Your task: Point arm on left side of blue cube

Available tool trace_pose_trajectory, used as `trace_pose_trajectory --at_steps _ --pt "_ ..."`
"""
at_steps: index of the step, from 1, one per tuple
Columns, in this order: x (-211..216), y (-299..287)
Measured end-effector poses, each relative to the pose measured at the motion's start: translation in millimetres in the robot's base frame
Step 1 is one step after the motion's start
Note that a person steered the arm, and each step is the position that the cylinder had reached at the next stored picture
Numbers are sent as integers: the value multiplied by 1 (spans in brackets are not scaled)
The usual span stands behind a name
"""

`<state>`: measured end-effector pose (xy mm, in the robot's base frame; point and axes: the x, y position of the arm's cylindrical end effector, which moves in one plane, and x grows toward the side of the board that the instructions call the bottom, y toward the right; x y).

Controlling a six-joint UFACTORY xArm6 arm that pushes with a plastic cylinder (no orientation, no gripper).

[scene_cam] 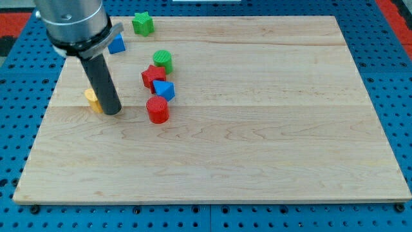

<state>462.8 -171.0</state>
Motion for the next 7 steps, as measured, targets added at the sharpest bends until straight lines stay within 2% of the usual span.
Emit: trace_pose_trajectory --at_steps 2,3,4,5,6,7 --pt "-33 -40" --pt "-31 -39" --pt "14 -30" --pt "48 15" --pt "62 49" --pt "64 50"
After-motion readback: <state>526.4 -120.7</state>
